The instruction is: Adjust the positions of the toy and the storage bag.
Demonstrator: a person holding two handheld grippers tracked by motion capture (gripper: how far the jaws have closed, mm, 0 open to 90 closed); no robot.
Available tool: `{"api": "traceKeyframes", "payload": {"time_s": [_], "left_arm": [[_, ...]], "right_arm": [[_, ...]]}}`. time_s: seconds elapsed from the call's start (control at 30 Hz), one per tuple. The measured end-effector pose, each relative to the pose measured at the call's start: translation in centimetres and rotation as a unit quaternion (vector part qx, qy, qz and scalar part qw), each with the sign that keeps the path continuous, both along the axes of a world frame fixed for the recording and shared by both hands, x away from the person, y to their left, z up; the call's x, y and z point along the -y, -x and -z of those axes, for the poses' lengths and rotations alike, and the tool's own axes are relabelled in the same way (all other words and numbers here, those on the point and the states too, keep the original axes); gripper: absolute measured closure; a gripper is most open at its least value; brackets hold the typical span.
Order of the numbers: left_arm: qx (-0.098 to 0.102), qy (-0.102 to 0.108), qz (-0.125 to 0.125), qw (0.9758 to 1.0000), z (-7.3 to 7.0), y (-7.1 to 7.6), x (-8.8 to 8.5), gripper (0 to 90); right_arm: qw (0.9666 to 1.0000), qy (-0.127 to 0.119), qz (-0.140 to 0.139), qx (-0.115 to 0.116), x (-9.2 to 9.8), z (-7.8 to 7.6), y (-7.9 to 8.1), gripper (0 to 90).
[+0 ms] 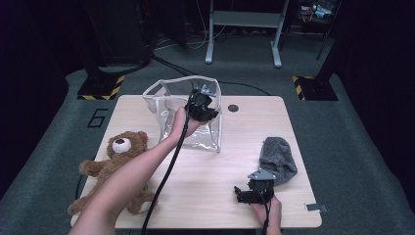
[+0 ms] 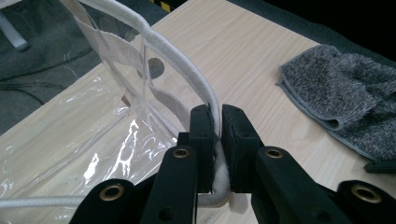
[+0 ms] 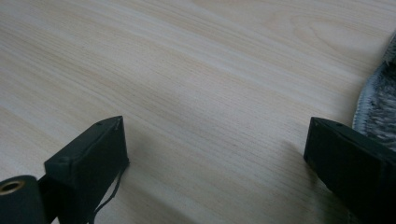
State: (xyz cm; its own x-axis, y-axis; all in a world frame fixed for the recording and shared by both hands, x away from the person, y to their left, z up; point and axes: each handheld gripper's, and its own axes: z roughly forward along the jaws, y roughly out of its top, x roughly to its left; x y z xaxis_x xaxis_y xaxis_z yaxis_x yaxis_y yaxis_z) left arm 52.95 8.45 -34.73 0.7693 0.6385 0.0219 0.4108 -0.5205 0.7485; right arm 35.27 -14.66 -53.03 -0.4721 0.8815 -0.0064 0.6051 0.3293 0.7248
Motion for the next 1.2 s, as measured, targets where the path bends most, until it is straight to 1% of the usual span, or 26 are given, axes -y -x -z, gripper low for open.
{"api": "traceKeyframes", "payload": {"time_s": [0.1, 0.13, 0.17, 0.3, 0.33, 0.37, 0.4, 0.43, 0.47, 0.5, 0.57, 0.63, 0.7, 0.73, 0.77, 0.8, 0.83, 0.9, 0.93, 0.97, 1.03, 1.07, 1.1, 1.13, 1.17, 1.2], "left_arm": [[0.0, -0.003, 0.004, 1.0, 0.0, 0.0, 0.2, 79.9], [-0.003, 0.001, 0.0, 1.0, 0.0, 0.0, 0.2, 77.3], [-0.002, -0.001, 0.0, 1.0, 0.0, -0.1, 0.0, 74.4], [0.006, 0.007, -0.013, 0.9999, -0.6, -0.2, -1.1, 55.5], [0.01, 0.013, -0.022, 0.9996, -0.9, -0.2, -1.6, 51.0], [0.01, 0.015, -0.026, 0.9995, -1.0, -0.2, -1.9, 46.4], [0.013, 0.015, -0.032, 0.9993, -1.3, -0.2, -2.4, 43.9], [0.016, 0.02, -0.038, 0.9989, -1.4, -0.2, -2.9, 40.1], [0.016, 0.024, -0.041, 0.9987, -1.6, -0.2, -3.3, 37.8], [0.019, 0.029, -0.049, 0.9982, -1.9, -0.3, -4.0, 36.4], [0.016, 0.036, -0.055, 0.9977, -2.3, -0.4, -4.9, 31.6], [0.023, 0.047, -0.068, 0.9963, -2.8, -0.5, -6.1, 29.8], [0.025, 0.053, -0.083, 0.9948, -3.4, -0.7, -7.4, 27.8], [0.026, 0.054, -0.09, 0.9941, -3.6, -0.8, -8.0, 26.7], [0.032, 0.053, -0.096, 0.9934, -3.8, -0.9, -8.4, 25.6], [0.036, 0.047, -0.108, 0.9924, -4.0, -1.1, -9.2, 25.5], [0.036, 0.044, -0.117, 0.9915, -4.1, -1.3, -10.1, 24.1], [0.03, 0.047, -0.142, 0.9882, -4.2, -1.9, -11.7, 20.1], [0.034, 0.053, -0.161, 0.9849, -4.2, -2.2, -12.6, 17.5], [0.034, 0.055, -0.175, 0.9825, -4.2, -2.5, -13.6, 16.8], [0.035, 0.057, -0.21, 0.9755, -4.2, -3.0, -15.5, 15.7], [0.035, 0.048, -0.221, 0.9734, -4.0, -3.3, -16.1, 16.2], [0.033, 0.05, -0.235, 0.9702, -3.7, -3.5, -16.6, 16.2], [0.026, 0.048, -0.24, 0.9692, -3.5, -3.7, -17.1, 16.2], [0.021, 0.037, -0.25, 0.9673, -3.2, -3.9, -17.6, 16.2], [0.019, 0.039, -0.26, 0.9646, -2.9, -4.1, -17.8, 16.3]], "right_arm": [[1.0, 0.0, 0.0, 0.0, 0.0, 0.0, 0.0, 5.3], [1.0, 0.0, 0.0, 0.0, 0.0, 0.0, 0.0, 5.3], [1.0, 0.0, 0.0, 0.0, 0.0, 0.0, 0.0, 5.3], [1.0, 0.0, 0.0, 0.0, 0.0, 0.0, 0.0, 5.3], [1.0, 0.0, 0.0, 0.0, 0.0, 0.0, 0.0, 5.3], [1.0, 0.0, 0.0, 0.0, 0.0, 0.0, 0.0, 5.3], [1.0, 0.0, 0.0, 0.0, 0.0, 0.0, 0.0, 5.3], [1.0, 0.0, 0.0, -0.001, 0.0, 0.0, 0.0, 5.3], [1.0, 0.0, 0.0, -0.001, 0.0, 0.0, 0.0, 5.3], [1.0, 0.0, 0.001, -0.001, 0.0, 0.0, 0.0, 5.3], [1.0, 0.0, 0.001, -0.002, 0.0, 0.0, 0.0, 5.3], [1.0, 0.0, -0.002, -0.001, 0.0, 0.0, 0.0, 5.3], [1.0, 0.0, -0.002, -0.001, 0.0, 0.0, 0.0, 5.3], [1.0, 0.0, -0.001, -0.002, 0.0, 0.0, 0.0, 5.3], [1.0, -0.001, -0.001, -0.001, 0.0, 0.0, 0.0, 5.3], [1.0, 0.0, 0.001, -0.002, 0.0, 0.0, 0.0, 5.2], [1.0, -0.001, 0.0, -0.002, 0.0, 0.0, 0.0, 5.3], [1.0, -0.001, 0.001, -0.002, 0.0, 0.0, 0.0, 5.3], [1.0, -0.001, 0.001, -0.002, 0.0, 0.0, 0.0, 5.2], [1.0, 0.0, 0.0, -0.001, 0.0, 0.0, 0.0, 5.2], [1.0, -0.001, 0.001, -0.002, 0.0, 0.0, 0.0, 5.2], [1.0, -0.001, 0.001, -0.002, 0.0, 0.0, 0.0, 5.3], [1.0, -0.001, 0.001, -0.002, 0.0, 0.0, 0.0, 5.2], [1.0, 0.0, 0.0, -0.001, 0.0, 0.0, 0.0, 5.3], [1.0, -0.001, 0.001, -0.001, 0.0, 0.0, 0.0, 5.3], [1.0, -0.001, 0.001, -0.001, 0.0, 0.0, 0.0, 5.3]]}}
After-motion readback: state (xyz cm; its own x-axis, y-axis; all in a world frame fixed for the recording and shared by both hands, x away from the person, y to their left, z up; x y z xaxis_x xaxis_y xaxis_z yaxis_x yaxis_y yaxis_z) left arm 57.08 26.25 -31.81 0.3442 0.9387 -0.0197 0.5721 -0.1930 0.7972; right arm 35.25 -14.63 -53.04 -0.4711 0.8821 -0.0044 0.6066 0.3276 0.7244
